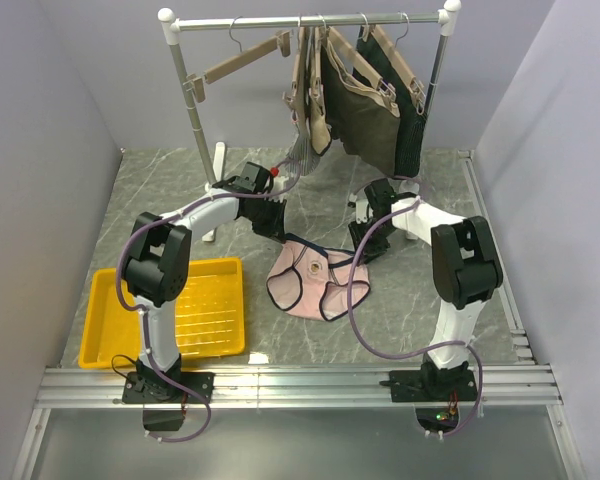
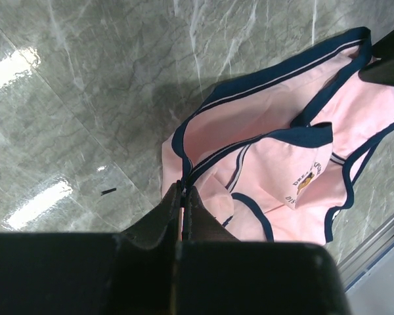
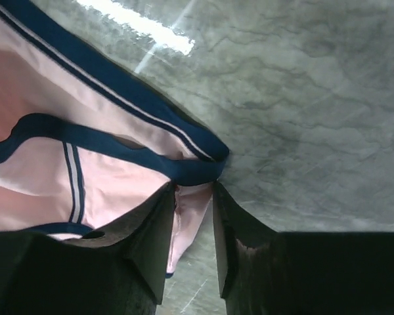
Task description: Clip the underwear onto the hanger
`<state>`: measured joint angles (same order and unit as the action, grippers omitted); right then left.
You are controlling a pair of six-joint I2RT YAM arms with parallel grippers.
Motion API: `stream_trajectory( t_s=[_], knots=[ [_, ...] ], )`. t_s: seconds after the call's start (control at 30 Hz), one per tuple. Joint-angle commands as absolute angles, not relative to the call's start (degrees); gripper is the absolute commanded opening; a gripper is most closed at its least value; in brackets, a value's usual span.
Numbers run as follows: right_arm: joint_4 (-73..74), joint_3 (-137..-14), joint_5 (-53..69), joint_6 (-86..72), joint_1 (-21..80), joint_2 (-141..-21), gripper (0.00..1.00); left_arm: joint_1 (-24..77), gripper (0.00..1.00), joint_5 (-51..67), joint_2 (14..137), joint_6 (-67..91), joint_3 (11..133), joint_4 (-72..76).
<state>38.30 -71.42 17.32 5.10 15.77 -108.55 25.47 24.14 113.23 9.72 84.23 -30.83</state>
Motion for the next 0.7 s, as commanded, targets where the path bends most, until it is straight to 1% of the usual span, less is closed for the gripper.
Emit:
stream_trajectory(
  t_s=[0.0,0.03,0.07,0.1,0.17,0.2,0.4,0.5,0.53,0.57,0.63,0.67],
  knots=[
    [37.00,-73.48,15.46,4.13,15.91,-108.72,0.33,25.66,0.02,24.87,111.88,8.97,83.94,-29.97],
    [37.09,-73.56,15.82,4.22,16.00,-108.89,0.30,25.58,0.02,24.96,111.97,8.96,84.02,-29.97],
    [37.18,-73.83,16.08,4.22,16.00,-108.90,0.21,25.58,0.02,24.87,112.06,8.96,83.94,-29.88],
    [37.35,-74.00,16.78,4.48,16.08,-108.81,0.15,25.66,0.02,24.79,112.06,8.96,83.94,-29.88],
    [37.70,-73.92,17.57,4.92,15.91,-107.50,0.07,25.66,0.00,24.70,111.80,9.05,83.76,-29.97],
    [38.05,-73.83,17.75,5.62,15.73,-106.71,0.05,25.58,0.00,24.52,111.36,8.70,83.59,-30.14],
    [41.48,-71.28,23.20,10.54,11.44,-96.69,0.00,23.47,0.00,23.73,108.20,6.86,80.69,-32.16],
    [43.93,-70.49,27.23,15.18,5.03,-91.77,0.00,19.79,0.00,23.82,106.18,4.67,79.11,-33.75],
    [44.55,-70.49,28.73,16.42,1.44,-90.10,0.00,17.77,0.00,23.99,105.30,4.05,78.58,-33.58],
    [45.43,-70.66,32.74,17.74,0.28,-89.48,0.00,17.23,0.00,24.26,104.51,3.43,77.97,-33.31],
    [47.80,-70.58,35.23,20.99,-1.40,-87.81,0.00,16.79,0.00,25.65,102.57,1.24,76.38,-33.49],
    [48.51,-70.14,38.46,23.27,-1.32,-87.11,0.00,16.79,0.00,29.84,101.35,0.62,75.68,-33.75]
  ],
)
